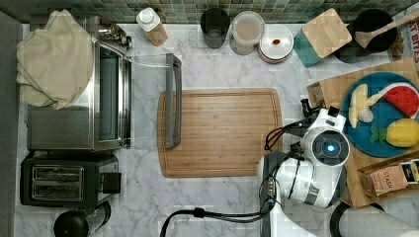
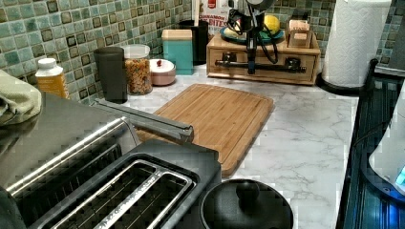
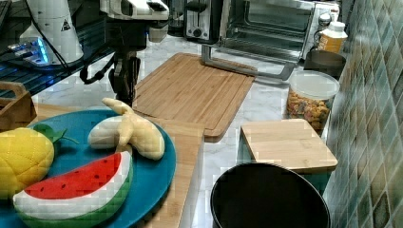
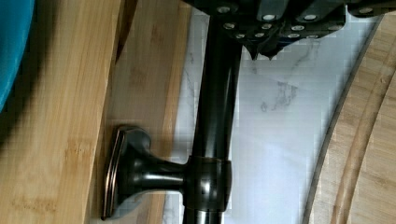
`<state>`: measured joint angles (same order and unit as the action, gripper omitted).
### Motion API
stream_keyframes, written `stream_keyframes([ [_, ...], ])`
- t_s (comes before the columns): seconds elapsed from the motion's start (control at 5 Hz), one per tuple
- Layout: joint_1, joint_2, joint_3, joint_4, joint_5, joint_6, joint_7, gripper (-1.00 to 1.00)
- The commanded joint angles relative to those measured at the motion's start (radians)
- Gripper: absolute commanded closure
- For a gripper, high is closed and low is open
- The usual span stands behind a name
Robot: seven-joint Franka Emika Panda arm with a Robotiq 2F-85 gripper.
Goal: Close the drawer.
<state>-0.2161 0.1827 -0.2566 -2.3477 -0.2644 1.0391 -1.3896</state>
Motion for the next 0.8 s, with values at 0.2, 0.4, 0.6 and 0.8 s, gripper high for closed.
stream_keyframes([
  [0.2,-0.111,0.032,-0.127,0.090,-0.020,0.005,0.035,1.00],
  [0.4,-0.110,0.032,-0.128,0.090,-0.020,0.006,0.035,1.00],
  [0.6,-0.085,0.034,-0.152,0.089,-0.010,0.007,0.028,1.00],
  [0.8,-0.084,0.034,-0.153,0.089,-0.009,0.007,0.027,1.00],
])
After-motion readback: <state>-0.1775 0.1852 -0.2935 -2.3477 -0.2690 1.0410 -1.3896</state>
